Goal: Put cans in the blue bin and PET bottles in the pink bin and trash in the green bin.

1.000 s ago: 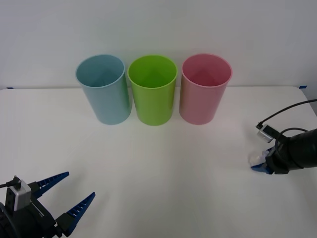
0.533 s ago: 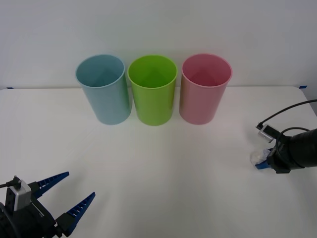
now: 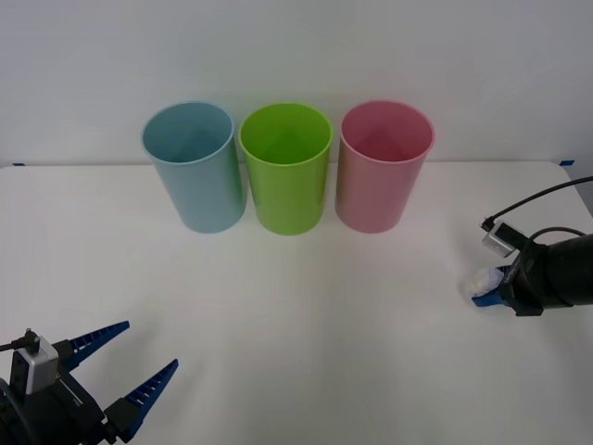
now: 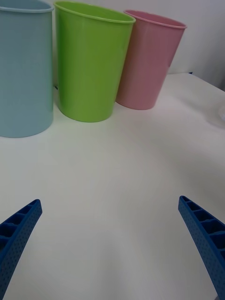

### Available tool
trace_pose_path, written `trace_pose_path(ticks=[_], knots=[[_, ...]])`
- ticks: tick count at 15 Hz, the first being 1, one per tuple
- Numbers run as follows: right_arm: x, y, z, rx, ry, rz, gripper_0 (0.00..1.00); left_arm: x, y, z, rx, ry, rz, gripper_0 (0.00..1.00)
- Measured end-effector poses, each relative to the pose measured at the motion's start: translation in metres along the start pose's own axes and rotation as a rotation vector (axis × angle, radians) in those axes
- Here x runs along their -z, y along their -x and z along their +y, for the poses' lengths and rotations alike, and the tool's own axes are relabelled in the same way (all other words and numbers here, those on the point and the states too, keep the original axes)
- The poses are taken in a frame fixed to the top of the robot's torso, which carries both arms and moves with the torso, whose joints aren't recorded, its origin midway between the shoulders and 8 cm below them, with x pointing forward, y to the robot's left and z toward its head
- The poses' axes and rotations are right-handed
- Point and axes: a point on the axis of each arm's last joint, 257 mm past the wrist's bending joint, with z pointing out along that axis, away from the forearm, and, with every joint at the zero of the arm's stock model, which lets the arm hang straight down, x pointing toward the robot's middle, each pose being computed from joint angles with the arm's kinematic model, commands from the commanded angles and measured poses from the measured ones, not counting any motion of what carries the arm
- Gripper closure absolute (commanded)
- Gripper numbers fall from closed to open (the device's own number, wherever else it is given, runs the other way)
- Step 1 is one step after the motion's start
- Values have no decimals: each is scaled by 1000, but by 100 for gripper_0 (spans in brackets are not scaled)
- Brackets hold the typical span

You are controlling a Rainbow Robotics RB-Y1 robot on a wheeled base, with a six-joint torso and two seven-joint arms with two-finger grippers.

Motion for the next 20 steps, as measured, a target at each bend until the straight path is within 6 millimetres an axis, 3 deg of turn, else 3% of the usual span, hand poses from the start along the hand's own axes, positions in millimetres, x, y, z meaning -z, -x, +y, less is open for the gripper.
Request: trace_pose_path(ticks=[4, 11, 15, 20], knots=[[53, 10, 26, 60, -18, -81, 100, 0, 0, 0, 0, 0, 0, 0], [126, 66, 86, 114, 50, -349, 100, 0, 0, 0, 0, 0, 0, 0], [154, 134, 91, 128, 80, -479, 100, 0, 0, 0, 0, 0, 0, 0], [173, 224, 96, 100, 146, -567, 100, 0, 0, 0, 0, 0, 0, 0]])
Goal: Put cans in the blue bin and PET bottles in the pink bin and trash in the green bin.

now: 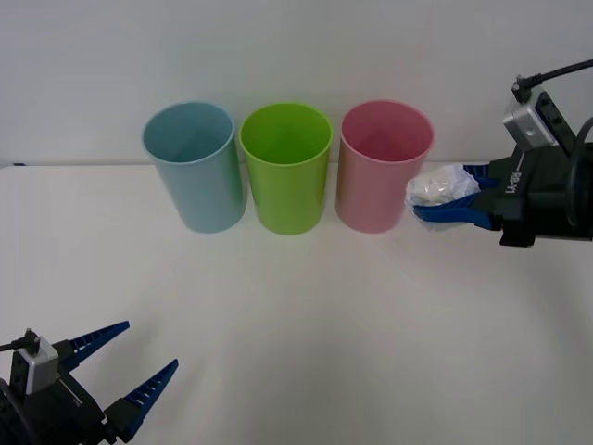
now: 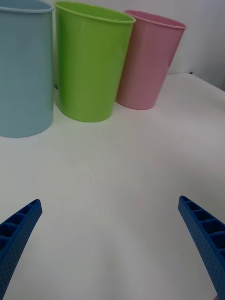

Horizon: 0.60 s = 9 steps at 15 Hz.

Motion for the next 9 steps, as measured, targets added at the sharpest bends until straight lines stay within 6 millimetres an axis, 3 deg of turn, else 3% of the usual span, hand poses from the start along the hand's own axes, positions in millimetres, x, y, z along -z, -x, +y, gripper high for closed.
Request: trace_pose_path(ticks=[5, 9], knots=[[-48, 76, -31, -10, 28, -57, 100, 0, 0, 0, 0, 0, 0, 0], [-98, 112, -45, -37, 4, -33, 100, 0, 0, 0, 0, 0, 0, 0]])
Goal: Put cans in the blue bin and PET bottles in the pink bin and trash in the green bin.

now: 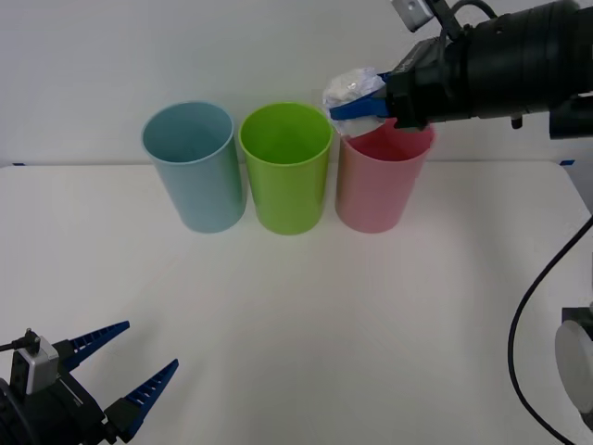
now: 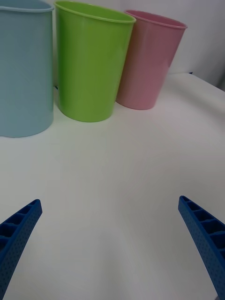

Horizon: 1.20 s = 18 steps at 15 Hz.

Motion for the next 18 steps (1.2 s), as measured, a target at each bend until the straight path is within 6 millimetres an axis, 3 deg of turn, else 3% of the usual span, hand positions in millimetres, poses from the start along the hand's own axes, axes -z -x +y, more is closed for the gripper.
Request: trace_pose_path(ticks=[5, 9, 12, 18], knots=[[-57, 27, -9, -40, -78, 44, 100, 0, 0, 0, 0, 0, 0, 0], [-85, 37, -30, -40, -122, 84, 100, 0, 0, 0, 0, 0, 0, 0], [-102, 34, -36, -45, -142, 101, 100, 0, 0, 0, 0, 0, 0, 0], [-146, 5, -40, -36, -172, 124, 100, 0, 0, 0, 0, 0, 0, 0]])
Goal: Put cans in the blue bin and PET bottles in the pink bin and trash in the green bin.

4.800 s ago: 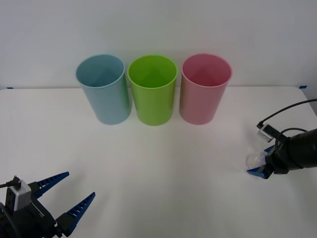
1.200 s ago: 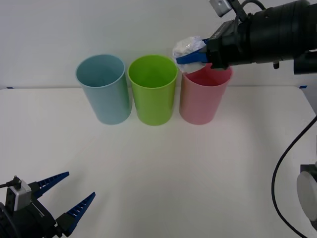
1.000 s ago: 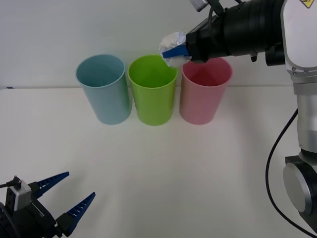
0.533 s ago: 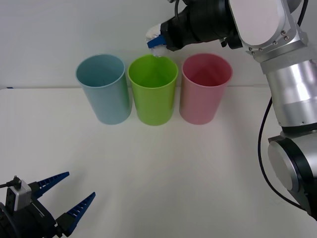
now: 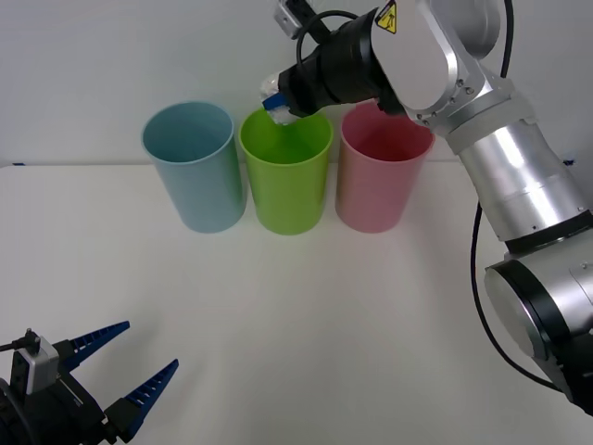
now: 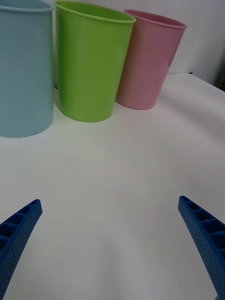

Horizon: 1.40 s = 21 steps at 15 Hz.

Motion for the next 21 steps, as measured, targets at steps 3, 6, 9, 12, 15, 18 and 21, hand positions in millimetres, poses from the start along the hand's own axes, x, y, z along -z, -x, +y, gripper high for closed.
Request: trace_pose_path(ticks=[3, 6, 9, 12, 15, 18, 21], knots=[[-10, -7, -2, 1, -15, 2, 100, 0, 0, 0, 0, 0, 0, 0], [-17, -7, 3, -4, -13, -4, 100, 0, 0, 0, 0, 0, 0, 0], [-20, -11, -1, -5, -28, 1, 100, 0, 0, 0, 0, 0, 0, 0], [-21, -13, -3, 0, -36, 4, 100, 0, 0, 0, 0, 0, 0, 0], [-21, -13, -3, 1, -35, 3, 7, 0, 0, 0, 0, 0, 0, 0], [-22, -8, -6, 51, -46, -22, 0, 0, 0, 0, 0, 0, 0, 0], [-22, -7, -5, 50, -40, -29, 0, 0, 0, 0, 0, 0, 0, 0]])
